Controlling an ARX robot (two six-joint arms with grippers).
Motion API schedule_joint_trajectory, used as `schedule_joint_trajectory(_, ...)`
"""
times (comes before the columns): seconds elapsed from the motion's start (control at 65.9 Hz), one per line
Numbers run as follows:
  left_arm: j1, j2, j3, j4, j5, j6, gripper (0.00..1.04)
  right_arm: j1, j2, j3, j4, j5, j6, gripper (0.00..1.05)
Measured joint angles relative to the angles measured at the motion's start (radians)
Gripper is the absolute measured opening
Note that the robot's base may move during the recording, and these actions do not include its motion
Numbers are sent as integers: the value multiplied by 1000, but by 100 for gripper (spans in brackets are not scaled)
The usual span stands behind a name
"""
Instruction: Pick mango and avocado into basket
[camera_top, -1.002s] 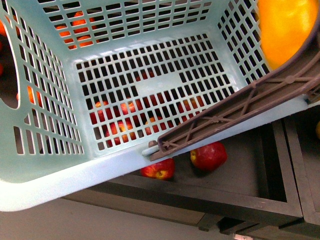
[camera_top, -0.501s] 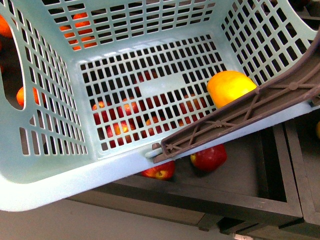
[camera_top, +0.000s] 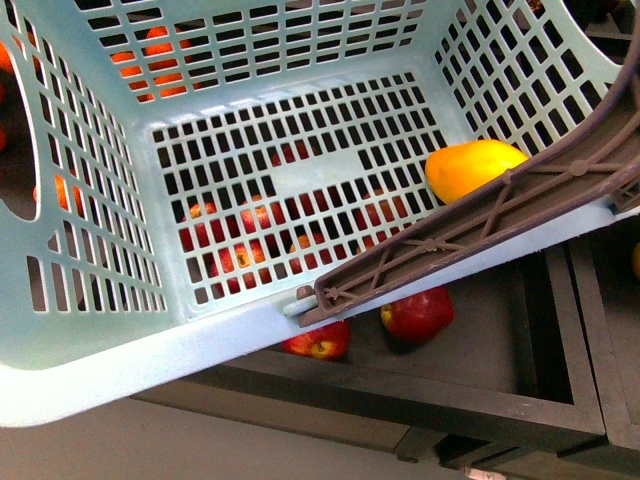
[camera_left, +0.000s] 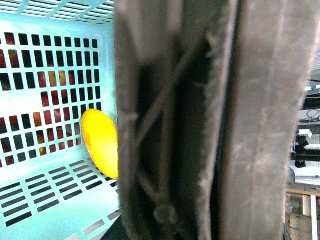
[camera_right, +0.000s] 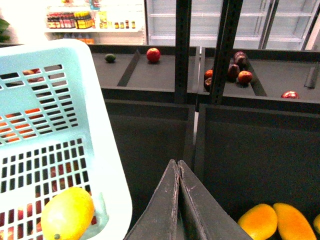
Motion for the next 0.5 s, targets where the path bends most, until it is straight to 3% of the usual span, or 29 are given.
schedule_joint_trajectory(0.395,0,0,0,0,-1,0,14,0,-174,-106,-67,0,-2,2)
schedule_joint_trajectory(0.501,0,0,0,0,-1,0,14,0,-197,-117,-75,0,-4,18)
